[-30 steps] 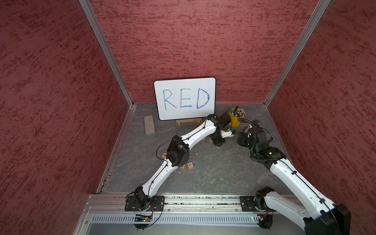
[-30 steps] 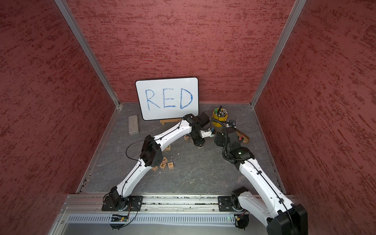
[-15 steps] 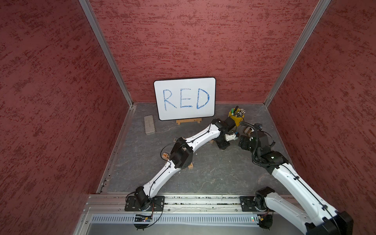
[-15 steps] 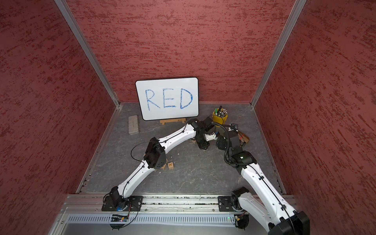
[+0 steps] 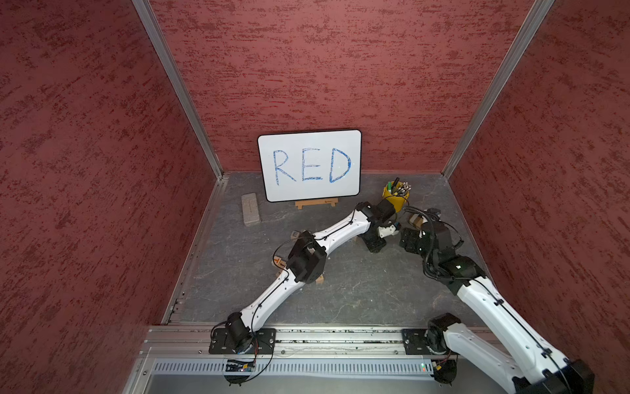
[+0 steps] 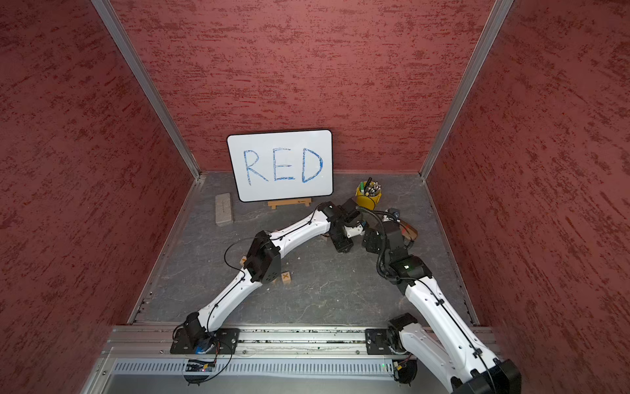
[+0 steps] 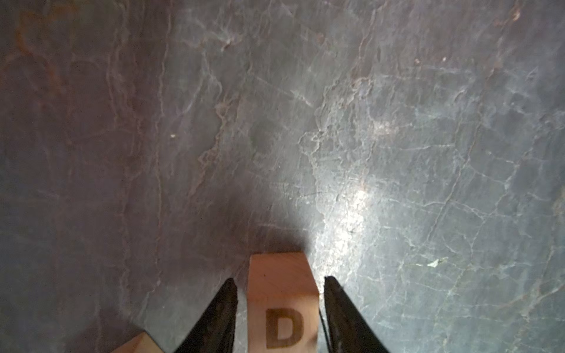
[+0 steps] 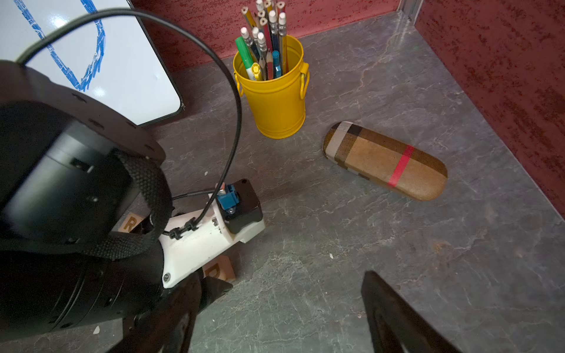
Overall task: Assemble the uppercase word "red" with letter blocks
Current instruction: Place the letter block at the center of the board, then move the letter block to the center of the board.
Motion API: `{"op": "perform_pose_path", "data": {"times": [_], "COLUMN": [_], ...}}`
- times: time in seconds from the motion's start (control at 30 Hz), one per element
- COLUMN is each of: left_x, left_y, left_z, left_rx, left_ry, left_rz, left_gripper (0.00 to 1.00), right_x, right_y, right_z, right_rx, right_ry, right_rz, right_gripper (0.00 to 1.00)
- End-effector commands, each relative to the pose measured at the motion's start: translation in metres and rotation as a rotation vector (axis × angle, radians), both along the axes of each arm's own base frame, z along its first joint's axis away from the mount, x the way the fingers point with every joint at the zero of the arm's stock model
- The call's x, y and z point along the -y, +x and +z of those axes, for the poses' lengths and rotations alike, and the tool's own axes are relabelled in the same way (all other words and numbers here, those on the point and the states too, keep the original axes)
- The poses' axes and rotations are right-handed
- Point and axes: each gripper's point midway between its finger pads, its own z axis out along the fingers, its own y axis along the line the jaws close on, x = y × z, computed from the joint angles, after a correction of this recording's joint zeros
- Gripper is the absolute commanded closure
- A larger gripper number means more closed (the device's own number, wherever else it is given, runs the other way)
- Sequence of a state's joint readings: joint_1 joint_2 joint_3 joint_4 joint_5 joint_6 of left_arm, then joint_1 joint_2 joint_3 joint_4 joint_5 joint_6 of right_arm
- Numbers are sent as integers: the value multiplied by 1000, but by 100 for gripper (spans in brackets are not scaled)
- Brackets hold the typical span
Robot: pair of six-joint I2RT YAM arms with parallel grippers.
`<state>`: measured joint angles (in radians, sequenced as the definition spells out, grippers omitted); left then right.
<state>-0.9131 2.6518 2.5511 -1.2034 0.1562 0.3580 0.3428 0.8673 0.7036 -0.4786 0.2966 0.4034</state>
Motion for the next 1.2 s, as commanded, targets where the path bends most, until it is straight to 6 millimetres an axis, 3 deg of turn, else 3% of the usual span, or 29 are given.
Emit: {"op": "perform_pose_path", "data": {"times": [0.0,0.27,0.43,0.57,0.63,0.77,0.9,1.03,1.17], "left_x": [12,8,-12,-36,-54,-106,-163,-208,-237], "left_y": [5,18,30,36,40,50,62,53,44], "left_z": [16,69,103,127,137,153,180,203,214], "left_rx": [35,111,128,81,49,-26,39,78,102], "left_ry": [-55,-124,-149,-172,-175,-196,-225,-244,-267], "left_rz": [2,25,73,143,189,303,376,386,412], "left_gripper": [45,37,36,35,35,35,35,34,33], "right_x": [2,8,5,-2,-12,-31,-43,-59,-72], "right_y": [-2,-9,-14,-11,-7,10,28,45,59], "right_z": [7,44,70,74,67,30,-3,-37,-71], "right_rx": [15,120,181,167,125,-42,-168,-280,-386], "right_ry": [18,30,50,43,43,11,-16,-35,-66], "right_rz": [-6,-14,16,60,105,182,219,289,357], "right_gripper": [16,15,15,15,15,13,12,13,15]}}
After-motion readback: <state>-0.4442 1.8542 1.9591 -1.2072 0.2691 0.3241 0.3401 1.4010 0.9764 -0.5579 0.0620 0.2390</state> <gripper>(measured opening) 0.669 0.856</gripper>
